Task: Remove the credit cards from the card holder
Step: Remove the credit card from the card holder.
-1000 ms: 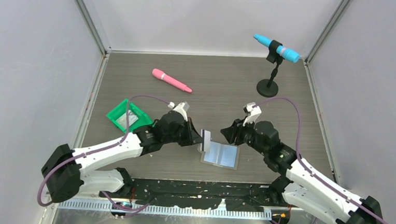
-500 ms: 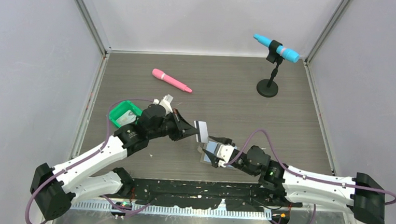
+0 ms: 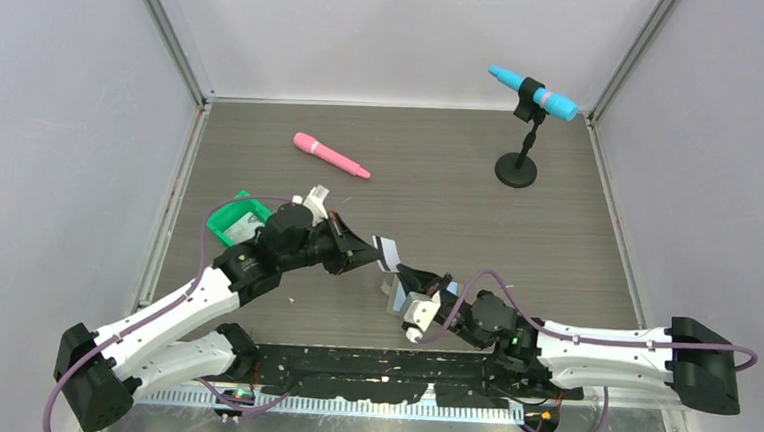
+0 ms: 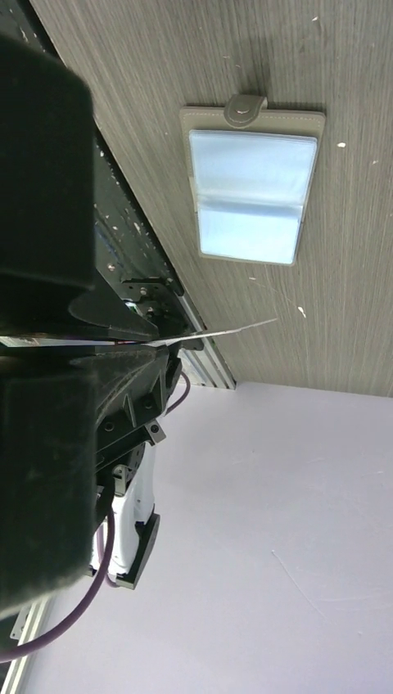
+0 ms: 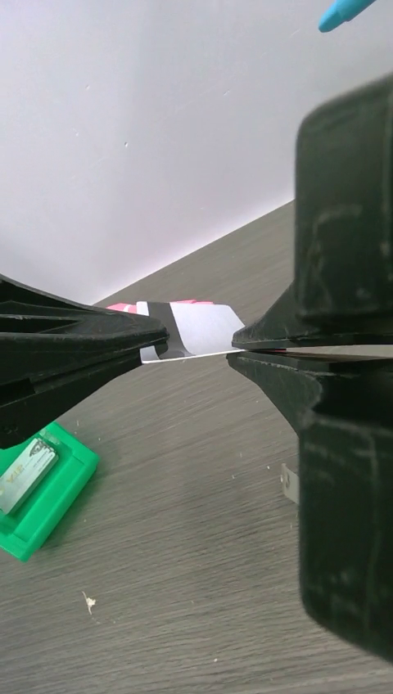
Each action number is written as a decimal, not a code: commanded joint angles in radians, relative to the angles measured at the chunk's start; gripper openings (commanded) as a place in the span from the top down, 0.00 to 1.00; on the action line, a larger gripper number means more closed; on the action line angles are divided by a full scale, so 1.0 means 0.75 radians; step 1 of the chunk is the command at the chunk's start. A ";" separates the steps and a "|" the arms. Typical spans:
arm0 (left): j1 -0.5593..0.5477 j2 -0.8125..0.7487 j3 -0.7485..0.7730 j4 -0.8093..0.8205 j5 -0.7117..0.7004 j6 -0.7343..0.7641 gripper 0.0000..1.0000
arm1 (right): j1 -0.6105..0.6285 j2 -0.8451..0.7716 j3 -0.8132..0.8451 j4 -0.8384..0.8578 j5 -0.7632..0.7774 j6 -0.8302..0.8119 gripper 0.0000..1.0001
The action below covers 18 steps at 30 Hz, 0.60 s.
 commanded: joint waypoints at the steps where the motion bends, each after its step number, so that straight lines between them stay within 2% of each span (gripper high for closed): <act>1: 0.005 -0.043 0.004 0.049 -0.008 0.043 0.92 | 0.031 -0.024 -0.001 0.117 0.107 0.004 0.94; 4: 0.011 -0.063 0.043 0.001 -0.044 0.170 0.72 | 0.032 -0.052 0.042 0.021 0.196 0.202 0.95; 6: 0.011 -0.082 0.073 -0.067 -0.099 0.281 0.67 | 0.031 -0.069 0.108 -0.126 0.273 0.355 0.95; 9: 0.012 -0.127 0.081 -0.127 -0.185 0.436 0.63 | 0.017 -0.064 0.210 -0.367 0.278 0.554 0.95; 12: 0.015 -0.174 0.069 -0.127 -0.203 0.592 0.62 | -0.016 -0.071 0.252 -0.475 0.225 0.697 0.95; 15: 0.017 -0.206 0.090 -0.198 -0.182 0.761 0.61 | -0.075 -0.107 0.270 -0.529 0.092 0.906 0.95; 18: 0.019 -0.221 0.111 -0.259 -0.116 0.880 0.55 | -0.227 -0.148 0.289 -0.570 -0.090 1.116 0.95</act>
